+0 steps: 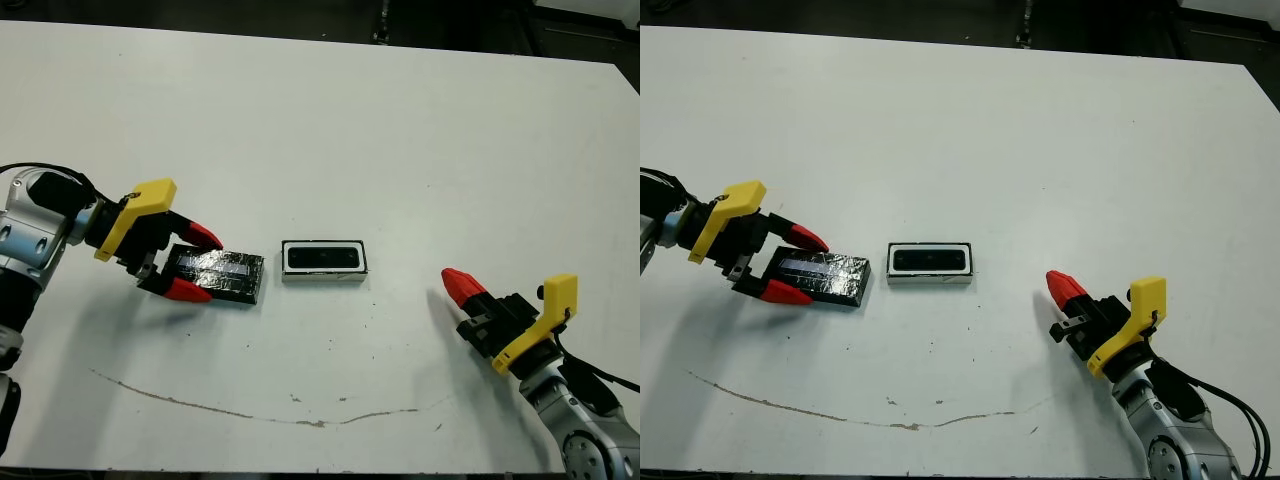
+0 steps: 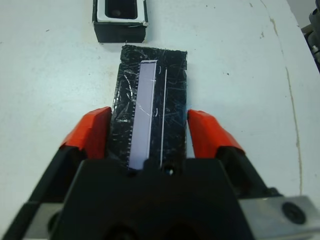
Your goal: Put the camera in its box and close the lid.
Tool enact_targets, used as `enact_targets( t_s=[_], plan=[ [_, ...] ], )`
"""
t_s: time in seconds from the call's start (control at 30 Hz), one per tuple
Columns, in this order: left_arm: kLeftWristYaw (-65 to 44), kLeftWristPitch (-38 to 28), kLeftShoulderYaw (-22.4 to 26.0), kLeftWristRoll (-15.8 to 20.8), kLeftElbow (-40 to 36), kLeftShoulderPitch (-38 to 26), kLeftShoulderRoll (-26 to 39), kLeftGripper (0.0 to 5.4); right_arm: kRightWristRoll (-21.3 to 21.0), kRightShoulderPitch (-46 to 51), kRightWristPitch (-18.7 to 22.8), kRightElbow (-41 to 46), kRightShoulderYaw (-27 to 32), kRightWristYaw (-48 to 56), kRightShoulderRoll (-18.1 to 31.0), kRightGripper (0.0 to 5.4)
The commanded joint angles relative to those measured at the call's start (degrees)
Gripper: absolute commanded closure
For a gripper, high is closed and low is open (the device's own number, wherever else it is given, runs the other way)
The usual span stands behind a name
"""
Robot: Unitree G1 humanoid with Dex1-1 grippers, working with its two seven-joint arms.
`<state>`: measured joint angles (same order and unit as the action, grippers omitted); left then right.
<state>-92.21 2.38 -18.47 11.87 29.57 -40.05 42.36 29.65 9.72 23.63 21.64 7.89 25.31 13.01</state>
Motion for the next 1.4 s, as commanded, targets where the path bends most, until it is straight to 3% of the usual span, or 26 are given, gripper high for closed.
enact_targets(
  t_s=[0.03,0.43,0.63,0.77,0.87,1.03,1.4],
  plan=[
    [-0.29,0.36,-2.11,0.1,0.77,0.45,0.74,2.11,-0.04,0.67,0.43,-0.14,0.21,0.04,1.11,5.4],
    [3.53,5.27,1.18,-1.73,-3.7,2.73,0.28,2.25,0.31,0.6,0.79,-0.21,0.19,0.2,1.1,5.4],
    [12.65,8.83,9.19,2.68,-9.52,7.73,-2.11,2.25,-0.12,0.61,1.45,0.41,-0.18,-0.61,1.18,5.4],
    [18.17,9.92,15.48,8.03,-14.3,10.79,-5.14,2.25,-0.68,0.64,0.61,0.12,-0.51,-0.44,1.1,5.4],
    [19.59,12.58,17.35,11.05,-15.84,11.29,-6.48,2.25,-0.61,0.65,0.53,0.08,-0.52,-0.29,1.1,5.4],
    [21.25,15.21,17.85,12.7,-17.69,11.33,-7.82,2.25,-0.15,0.45,1.04,0.1,-0.4,-0.27,1.2,5.4],
    [19.19,17.84,13.21,11.61,-15.33,8.03,-10.41,2.25,-0.37,0.53,0.63,0.2,-0.49,-0.27,1.21,5.4]
  ],
)
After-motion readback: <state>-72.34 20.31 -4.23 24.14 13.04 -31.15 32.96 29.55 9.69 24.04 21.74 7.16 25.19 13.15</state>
